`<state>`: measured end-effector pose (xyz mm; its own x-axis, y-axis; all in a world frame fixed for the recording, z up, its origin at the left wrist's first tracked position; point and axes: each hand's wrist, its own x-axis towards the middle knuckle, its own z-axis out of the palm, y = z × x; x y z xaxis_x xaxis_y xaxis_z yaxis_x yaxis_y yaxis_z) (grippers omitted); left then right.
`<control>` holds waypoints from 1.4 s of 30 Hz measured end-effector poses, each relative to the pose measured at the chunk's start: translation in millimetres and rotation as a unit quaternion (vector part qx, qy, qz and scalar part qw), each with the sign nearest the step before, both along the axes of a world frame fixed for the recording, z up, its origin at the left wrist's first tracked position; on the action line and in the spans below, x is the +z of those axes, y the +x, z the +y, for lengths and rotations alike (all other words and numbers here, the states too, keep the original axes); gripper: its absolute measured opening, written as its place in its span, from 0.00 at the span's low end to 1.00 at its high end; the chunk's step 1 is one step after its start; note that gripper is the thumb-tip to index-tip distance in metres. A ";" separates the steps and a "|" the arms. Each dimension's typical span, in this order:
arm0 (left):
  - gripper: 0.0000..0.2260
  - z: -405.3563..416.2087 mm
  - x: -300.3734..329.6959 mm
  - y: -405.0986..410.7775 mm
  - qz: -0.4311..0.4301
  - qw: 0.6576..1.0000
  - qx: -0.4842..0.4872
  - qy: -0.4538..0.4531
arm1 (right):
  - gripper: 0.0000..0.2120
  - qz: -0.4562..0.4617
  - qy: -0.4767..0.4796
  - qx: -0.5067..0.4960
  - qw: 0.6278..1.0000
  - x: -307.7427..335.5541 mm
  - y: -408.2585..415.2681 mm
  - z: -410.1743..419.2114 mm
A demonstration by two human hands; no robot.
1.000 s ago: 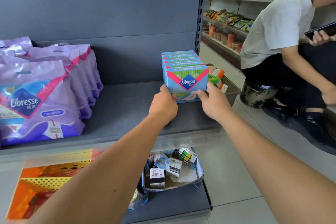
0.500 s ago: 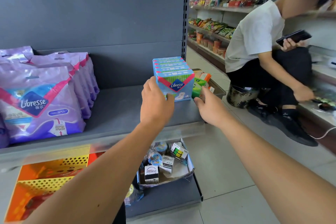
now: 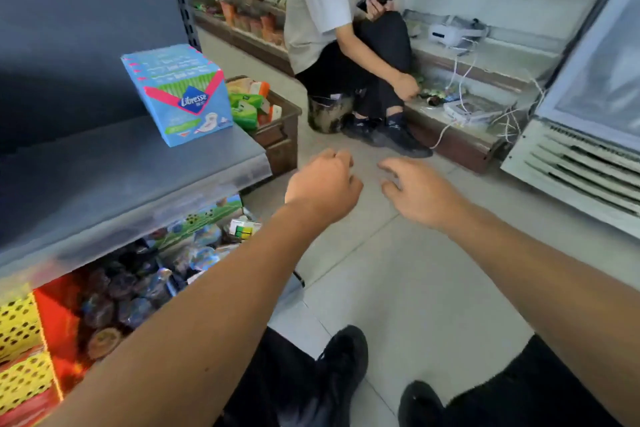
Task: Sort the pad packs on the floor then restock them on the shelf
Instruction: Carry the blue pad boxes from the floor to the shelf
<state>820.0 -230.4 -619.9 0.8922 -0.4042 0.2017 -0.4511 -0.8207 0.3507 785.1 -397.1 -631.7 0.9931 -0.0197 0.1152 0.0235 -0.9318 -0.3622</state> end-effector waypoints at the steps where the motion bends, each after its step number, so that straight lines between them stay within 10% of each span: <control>1: 0.16 -13.5 -7.4 -2.6 0.020 1.000 -0.021 0.008 | 0.19 0.017 0.000 -0.023 1.000 -6.9 -12.4 -11.7; 19: 0.16 -309.5 -178.0 -147.4 0.238 0.902 -0.350 0.083 | 0.20 0.235 0.117 -0.475 0.840 -167.4 -283.0 -238.0; 32: 0.16 -420.0 -410.8 -223.3 0.469 0.849 -0.210 0.123 | 0.24 0.155 0.345 -0.623 0.685 -397.1 -323.6 -305.3; 42: 0.23 -389.6 -374.6 -209.6 0.523 0.839 -0.120 -0.092 | 0.05 0.017 0.393 -0.645 0.655 -359.2 -310.5 -271.8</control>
